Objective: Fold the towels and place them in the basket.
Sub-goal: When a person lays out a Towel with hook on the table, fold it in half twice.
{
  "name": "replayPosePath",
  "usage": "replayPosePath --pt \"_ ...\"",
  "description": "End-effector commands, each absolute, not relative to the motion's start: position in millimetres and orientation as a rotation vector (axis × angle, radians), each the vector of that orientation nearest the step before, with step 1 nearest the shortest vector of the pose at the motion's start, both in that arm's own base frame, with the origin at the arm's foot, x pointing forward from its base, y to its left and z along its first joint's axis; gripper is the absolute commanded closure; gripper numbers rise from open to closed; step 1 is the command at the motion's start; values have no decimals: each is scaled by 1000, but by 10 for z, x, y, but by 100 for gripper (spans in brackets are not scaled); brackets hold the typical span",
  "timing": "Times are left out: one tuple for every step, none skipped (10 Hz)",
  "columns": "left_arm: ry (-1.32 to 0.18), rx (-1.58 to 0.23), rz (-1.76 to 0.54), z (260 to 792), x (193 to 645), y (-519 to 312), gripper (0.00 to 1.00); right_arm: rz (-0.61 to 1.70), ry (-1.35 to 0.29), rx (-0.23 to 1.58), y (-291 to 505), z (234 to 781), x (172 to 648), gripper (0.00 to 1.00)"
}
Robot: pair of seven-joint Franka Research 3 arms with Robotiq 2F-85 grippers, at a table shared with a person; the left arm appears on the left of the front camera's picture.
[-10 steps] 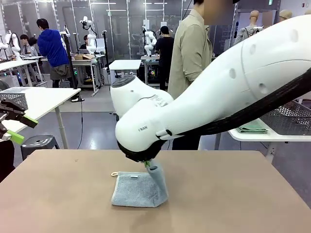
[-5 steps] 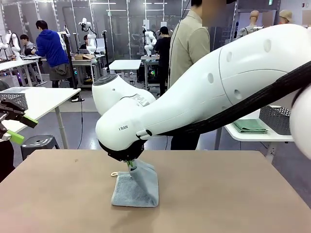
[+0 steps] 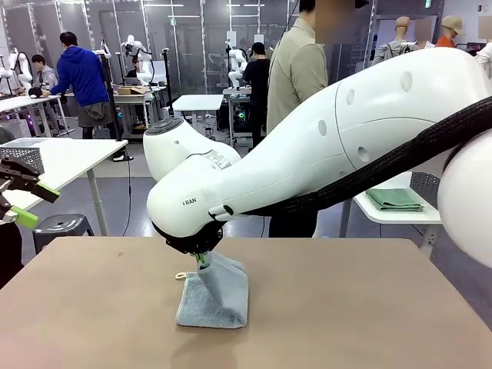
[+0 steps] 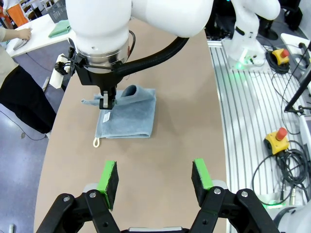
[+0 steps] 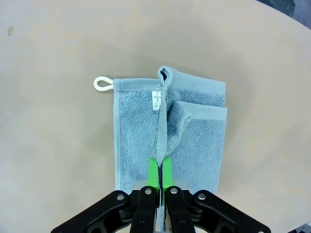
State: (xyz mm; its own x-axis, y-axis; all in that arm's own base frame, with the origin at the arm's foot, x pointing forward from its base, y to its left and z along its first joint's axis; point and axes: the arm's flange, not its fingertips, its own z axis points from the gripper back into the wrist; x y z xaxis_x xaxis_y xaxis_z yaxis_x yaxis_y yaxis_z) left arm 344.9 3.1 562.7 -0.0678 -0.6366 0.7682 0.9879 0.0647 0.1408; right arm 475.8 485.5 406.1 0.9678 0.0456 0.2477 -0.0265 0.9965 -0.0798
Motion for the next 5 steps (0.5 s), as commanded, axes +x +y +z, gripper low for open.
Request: replayPosePath --pt "-841 -582 -1474 5645 3445 27 23 44 -252 -84 4869 4062 4721 97" --pt "-841 -582 -1474 5645 3445 27 23 44 -252 -84 4869 4062 4721 97" --pt "-841 -582 -1474 5645 3445 27 23 44 -252 -84 4869 4062 4721 97" --pt "-841 -582 -1474 5645 3445 27 23 39 -251 -79 4866 4058 4743 97" --pt "-841 -582 -1474 5645 3445 27 23 22 -256 -67 4877 3974 4721 97"
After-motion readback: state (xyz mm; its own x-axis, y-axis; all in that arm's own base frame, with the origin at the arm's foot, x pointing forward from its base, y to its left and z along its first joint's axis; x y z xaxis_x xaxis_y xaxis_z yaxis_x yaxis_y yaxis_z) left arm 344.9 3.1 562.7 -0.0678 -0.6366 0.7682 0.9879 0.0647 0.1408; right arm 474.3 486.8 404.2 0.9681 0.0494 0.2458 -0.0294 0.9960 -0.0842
